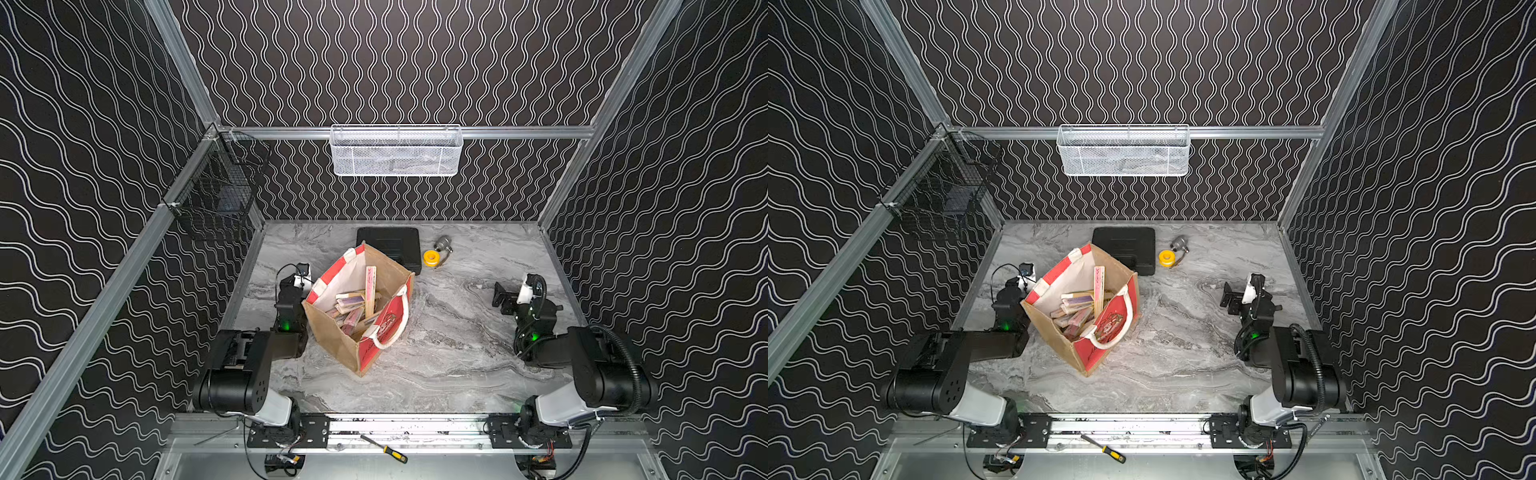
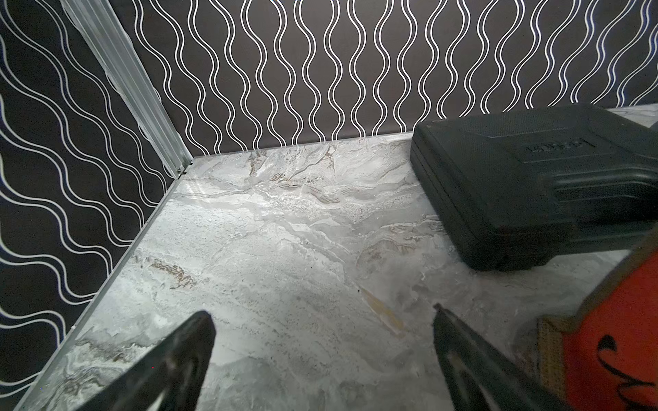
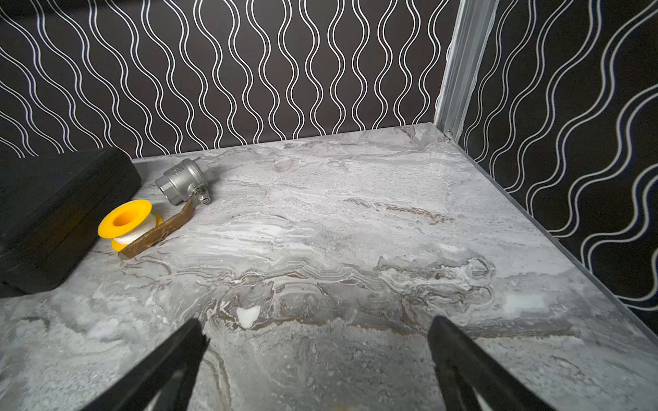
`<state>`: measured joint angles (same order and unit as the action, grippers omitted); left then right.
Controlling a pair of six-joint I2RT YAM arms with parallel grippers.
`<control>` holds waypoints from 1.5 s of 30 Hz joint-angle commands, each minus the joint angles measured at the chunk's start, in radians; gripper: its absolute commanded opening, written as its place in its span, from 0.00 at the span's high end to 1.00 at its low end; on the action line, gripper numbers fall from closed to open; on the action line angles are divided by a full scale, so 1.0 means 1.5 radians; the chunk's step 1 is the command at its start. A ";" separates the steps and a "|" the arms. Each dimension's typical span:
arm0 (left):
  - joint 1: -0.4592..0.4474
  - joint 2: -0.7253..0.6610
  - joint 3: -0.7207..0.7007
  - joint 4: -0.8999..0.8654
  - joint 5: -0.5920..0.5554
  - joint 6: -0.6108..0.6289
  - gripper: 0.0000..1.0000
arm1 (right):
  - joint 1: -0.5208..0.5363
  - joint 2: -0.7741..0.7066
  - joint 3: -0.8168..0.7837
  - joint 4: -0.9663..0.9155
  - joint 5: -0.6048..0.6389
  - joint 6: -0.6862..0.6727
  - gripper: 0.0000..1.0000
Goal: Take out the folding fans from the tote bags
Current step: Adjust the canvas bag at the center of the board.
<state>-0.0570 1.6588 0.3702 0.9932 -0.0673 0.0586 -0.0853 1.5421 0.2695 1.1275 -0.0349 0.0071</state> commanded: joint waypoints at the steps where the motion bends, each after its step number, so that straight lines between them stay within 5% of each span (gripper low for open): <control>1: 0.000 0.003 0.003 0.020 0.002 0.008 0.01 | 0.001 -0.001 -0.001 0.029 0.003 -0.001 0.00; 38: -0.003 -0.004 -0.009 0.039 -0.021 0.003 0.01 | 0.001 -0.001 -0.001 0.027 0.003 -0.001 0.00; 42: -0.007 -0.149 -0.077 0.052 -0.128 -0.029 0.01 | 0.000 -0.002 -0.002 0.029 0.003 -0.001 0.00; 45: -0.010 -0.311 -0.053 -0.150 -0.193 -0.116 0.01 | 0.026 -0.043 -0.008 0.017 0.054 -0.013 0.00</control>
<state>-0.0673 1.3243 0.2630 0.9382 -0.2222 0.0120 -0.0731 1.5246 0.2668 1.1194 -0.0097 0.0071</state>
